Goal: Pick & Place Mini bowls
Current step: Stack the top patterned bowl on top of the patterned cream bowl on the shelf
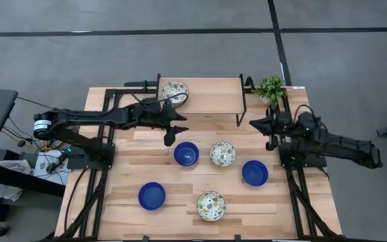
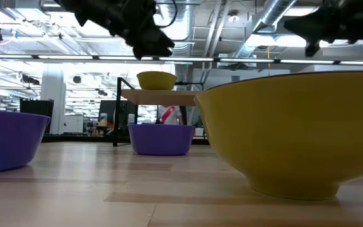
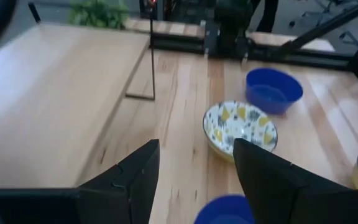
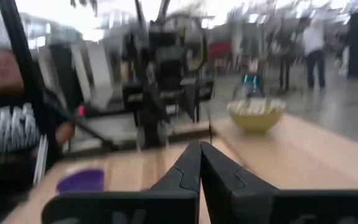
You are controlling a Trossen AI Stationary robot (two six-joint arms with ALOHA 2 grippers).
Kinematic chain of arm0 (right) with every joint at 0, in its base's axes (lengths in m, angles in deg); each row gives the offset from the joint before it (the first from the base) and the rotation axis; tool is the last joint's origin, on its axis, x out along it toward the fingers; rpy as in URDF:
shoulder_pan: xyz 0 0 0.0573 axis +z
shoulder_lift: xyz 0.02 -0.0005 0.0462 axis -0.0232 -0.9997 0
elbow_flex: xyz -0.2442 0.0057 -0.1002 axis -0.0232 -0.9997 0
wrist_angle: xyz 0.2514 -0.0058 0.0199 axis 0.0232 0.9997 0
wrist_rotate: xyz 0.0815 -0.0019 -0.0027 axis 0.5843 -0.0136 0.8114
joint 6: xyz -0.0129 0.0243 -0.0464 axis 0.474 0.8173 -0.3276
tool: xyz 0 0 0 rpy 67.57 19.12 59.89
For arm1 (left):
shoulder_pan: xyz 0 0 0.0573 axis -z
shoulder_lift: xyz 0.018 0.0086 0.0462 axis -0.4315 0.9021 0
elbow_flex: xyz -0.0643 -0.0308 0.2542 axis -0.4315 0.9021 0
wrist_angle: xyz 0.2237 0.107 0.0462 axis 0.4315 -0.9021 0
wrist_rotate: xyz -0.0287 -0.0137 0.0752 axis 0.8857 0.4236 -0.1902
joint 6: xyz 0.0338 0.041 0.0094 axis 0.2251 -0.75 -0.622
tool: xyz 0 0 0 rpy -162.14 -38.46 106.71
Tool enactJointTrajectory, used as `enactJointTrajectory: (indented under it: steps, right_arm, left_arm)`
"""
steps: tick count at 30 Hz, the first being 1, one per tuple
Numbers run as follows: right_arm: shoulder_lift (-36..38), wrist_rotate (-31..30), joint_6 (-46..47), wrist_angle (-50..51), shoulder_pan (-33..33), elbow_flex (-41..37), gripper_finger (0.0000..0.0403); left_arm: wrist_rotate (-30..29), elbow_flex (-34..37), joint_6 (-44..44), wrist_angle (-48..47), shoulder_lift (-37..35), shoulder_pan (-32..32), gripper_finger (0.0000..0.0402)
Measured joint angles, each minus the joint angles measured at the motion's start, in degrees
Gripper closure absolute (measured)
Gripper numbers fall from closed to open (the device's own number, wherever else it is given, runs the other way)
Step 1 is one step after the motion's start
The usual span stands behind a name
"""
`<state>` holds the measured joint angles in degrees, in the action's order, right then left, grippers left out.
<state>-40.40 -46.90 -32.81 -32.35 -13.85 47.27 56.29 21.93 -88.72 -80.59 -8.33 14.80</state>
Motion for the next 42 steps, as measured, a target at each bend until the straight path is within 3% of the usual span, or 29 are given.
enactJointTrajectory:
  steps: [12,22,31,42]
  right_arm:
    - [-26.60,-0.03,-4.41,19.13,7.75,17.65,0.0403]
    - [-43.45,-0.05,-0.66,22.54,10.30,26.59,0.0403]
    - [-49.45,-0.63,4.64,25.72,10.19,29.10,0.0403]
    - [-49.51,-1.87,8.70,26.39,8.21,29.91,0.0403]
  left_arm:
    - [0.00,7.40,4.99,4.09,0.00,0.18,0.0198]
    - [0.03,8.76,3.82,4.03,-3.75,0.72,0.0198]
    - [0.04,16.63,4.12,3.98,-16.97,0.72,0.0198]
    - [0.33,22.55,6.23,3.97,-27.28,0.72,0.0198]
